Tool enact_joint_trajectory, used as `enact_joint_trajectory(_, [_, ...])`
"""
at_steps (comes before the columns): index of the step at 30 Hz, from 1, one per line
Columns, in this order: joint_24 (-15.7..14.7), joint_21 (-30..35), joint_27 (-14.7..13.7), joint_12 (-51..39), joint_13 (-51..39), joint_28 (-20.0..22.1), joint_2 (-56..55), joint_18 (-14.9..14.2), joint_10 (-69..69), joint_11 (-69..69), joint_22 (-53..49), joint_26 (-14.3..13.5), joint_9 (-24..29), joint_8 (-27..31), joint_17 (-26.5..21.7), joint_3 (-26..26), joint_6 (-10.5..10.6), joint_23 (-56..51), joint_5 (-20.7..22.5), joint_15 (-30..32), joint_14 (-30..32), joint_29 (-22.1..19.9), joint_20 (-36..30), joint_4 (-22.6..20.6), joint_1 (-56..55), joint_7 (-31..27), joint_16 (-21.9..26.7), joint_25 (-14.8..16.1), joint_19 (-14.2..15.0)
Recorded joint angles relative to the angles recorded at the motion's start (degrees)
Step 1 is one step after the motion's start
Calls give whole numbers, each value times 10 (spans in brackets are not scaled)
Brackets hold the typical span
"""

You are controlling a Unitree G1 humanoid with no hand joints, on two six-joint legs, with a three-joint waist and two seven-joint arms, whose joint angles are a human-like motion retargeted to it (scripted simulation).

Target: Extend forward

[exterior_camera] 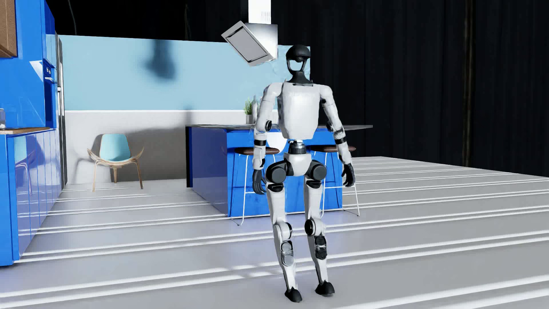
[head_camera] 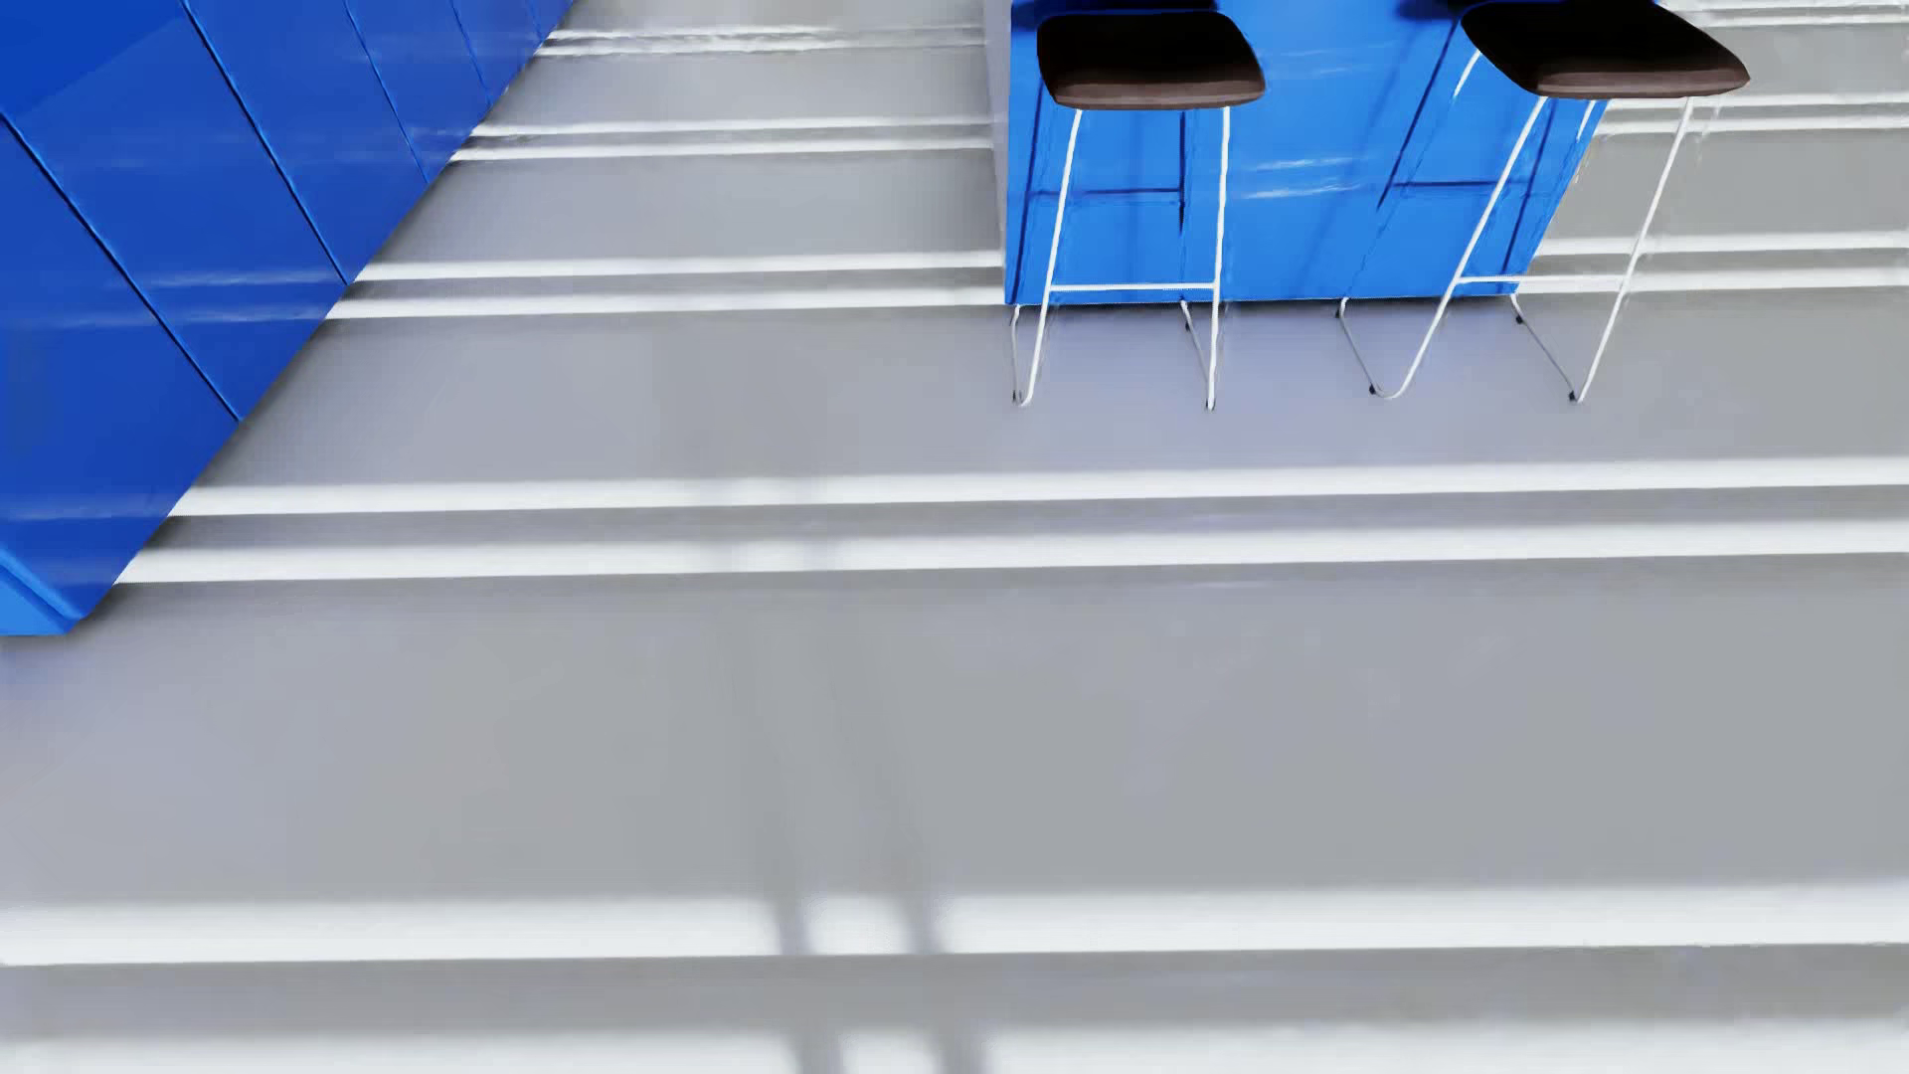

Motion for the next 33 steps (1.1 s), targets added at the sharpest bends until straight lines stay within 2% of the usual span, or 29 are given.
enact_joint_trajectory(3, [0,0,0,3,-3,0,-6,0,2,5,-4,0,4,0,0,1,0,6,1,-12,-1,0,7,0,0,0,-1,0,0])
enact_joint_trajectory(5, [0,0,0,-2,-35,0,-12,0,3,6,-3,0,7,0,-10,8,-2,4,4,-14,0,0,-7,0,-3,0,4,0,0])
enact_joint_trajectory(6, [0,-119,0,-4,-64,0,-19,0,3,7,-2,0,6,0,-21,16,-5,16,4,-13,2,0,-5,-1,-8,0,5,0,0])
enact_joint_trajectory(7, [0,602,0,-6,-108,0,-23,0,1,9,-2,0,7,0,-35,23,-9,-120,2,-8,6,0,-8,-2,-10,0,10,0,0])
enact_joint_trajectory(8, [0,563,0,-7,-152,0,-27,0,-5,10,-2,0,7,0,-51,33,-14,-121,2,-2,12,0,-4,-3,-10,0,15,0,0])
enact_joint_trajectory(9, [0,551,0,-13,-232,0,-30,0,-10,4,0,0,9,0,-79,40,-18,-110,6,10,17,0,-40,0,-11,0,24,0,0])
enact_joint_trajectory(13, [0,551,0,-42,-472,0,-32,0,-14,-2,-7,0,12,0,-193,88,-43,-64,4,37,31,0,-42,0,-16,0,56,0,0])
enact_joint_trajectory(17, [0,551,0,-60,-697,0,-26,0,-19,-12,-12,0,13,0,-288,99,-75,-5,4,53,36,0,-43,1,-24,0,88,0,0])
enact_joint_trajectory(18, [0,551,0,-60,-745,0,-24,0,-24,5,-11,0,14,0,-303,100,-84,12,4,54,37,0,-39,2,-24,0,97,0,0])
enact_joint_trajectory(19, [0,551,0,-60,-789,0,-24,0,-27,-102,-9,0,12,0,-317,97,-93,23,3,18,38,0,-38,2,-25,0,104,0,0])
enact_joint_trajectory(20, [0,551,0,-60,-831,0,-24,0,-30,-103,-8,0,12,0,-329,97,-100,36,5,8,38,0,-38,3,-25,0,110,0,0])
enact_joint_trajectory(23, [0,551,0,-60,-931,0,-25,0,-25,-107,-4,0,12,0,-356,95,-115,84,6,20,30,0,-43,4,-31,0,124,0,0])
enact_joint_trajectory(24, [0,551,0,-58,-922,0,-25,0,-24,-108,-4,0,11,0,-359,95,-119,104,6,22,28,0,-43,4,-32,0,127,0,0])
enact_joint_trajectory(28, [0,551,0,-45,-871,0,-20,0,-24,-113,-6,0,9,0,-367,95,-125,73,6,23,23,0,-31,5,-33,0,131,0,0])
enact_joint_trajectory(33, [0,551,0,-37,-862,0,-15,0,-30,-116,-6,0,6,0,-364,96,-122,71,5,13,27,0,-33,5,-29,0,131,0,0])
